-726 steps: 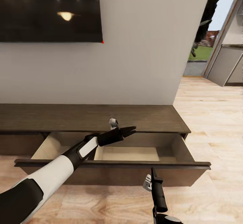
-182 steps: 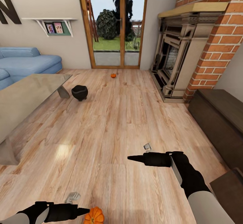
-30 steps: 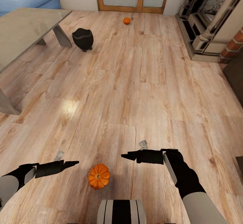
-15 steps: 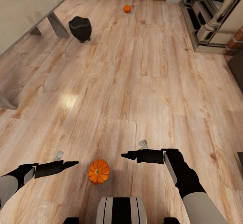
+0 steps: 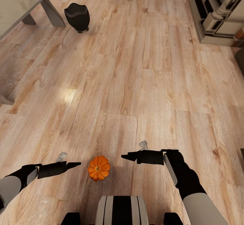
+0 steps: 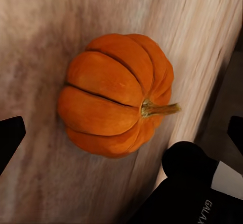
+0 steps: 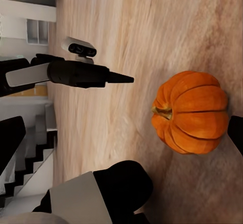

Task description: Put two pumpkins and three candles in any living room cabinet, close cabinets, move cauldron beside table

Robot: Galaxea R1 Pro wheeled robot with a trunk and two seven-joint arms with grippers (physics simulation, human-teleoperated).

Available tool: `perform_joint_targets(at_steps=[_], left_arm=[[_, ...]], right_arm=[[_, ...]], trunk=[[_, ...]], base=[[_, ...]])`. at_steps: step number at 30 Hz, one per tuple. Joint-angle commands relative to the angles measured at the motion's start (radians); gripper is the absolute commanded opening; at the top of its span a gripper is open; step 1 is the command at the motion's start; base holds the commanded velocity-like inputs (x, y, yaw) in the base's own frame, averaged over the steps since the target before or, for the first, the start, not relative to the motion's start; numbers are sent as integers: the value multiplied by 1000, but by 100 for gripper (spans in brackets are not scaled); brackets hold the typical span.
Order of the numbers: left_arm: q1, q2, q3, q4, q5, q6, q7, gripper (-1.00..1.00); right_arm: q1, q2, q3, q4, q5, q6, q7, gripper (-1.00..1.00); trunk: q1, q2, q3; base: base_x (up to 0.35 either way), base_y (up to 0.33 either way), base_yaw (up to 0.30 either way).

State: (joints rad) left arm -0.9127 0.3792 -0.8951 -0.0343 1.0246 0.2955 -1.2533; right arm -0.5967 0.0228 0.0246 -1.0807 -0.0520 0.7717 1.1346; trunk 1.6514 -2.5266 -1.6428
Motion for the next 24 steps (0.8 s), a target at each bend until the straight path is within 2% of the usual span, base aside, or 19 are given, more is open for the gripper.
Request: perform_joint_targets(at_steps=[1, 12, 14, 18, 20, 24], left_arm=[[0, 0, 1, -1, 0, 0, 4, 100], [0, 0, 1, -1, -1, -1, 8, 100], [0, -1, 1, -7, -11, -1, 7, 100], [0, -18, 1, -14, -89, -6, 2, 100], [0, -27, 2, -20, -154, -43, -3, 100], [0, -47, 3, -29, -190, -80, -15, 100]], right_arm=[[0, -1, -3, -1, -2, -1, 2, 100], [0, -1, -3, -3, -5, -2, 5, 100], [0, -1, -1, -3, -5, -2, 7, 100], [0, -1, -1, -3, -5, -2, 8, 100], [0, -2, -4, -4, -5, -2, 9, 100], [0, -4, -7, -4, -5, -2, 10, 100]], trunk=[[0, 0, -4], [5, -3, -47], [6, -3, -54], [8, -4, -70], [9, -5, -77], [11, -6, -93]], base=[[0, 0, 0], [0, 0, 0], [0, 0, 0], [0, 0, 0], [0, 0, 0], [0, 0, 0]])
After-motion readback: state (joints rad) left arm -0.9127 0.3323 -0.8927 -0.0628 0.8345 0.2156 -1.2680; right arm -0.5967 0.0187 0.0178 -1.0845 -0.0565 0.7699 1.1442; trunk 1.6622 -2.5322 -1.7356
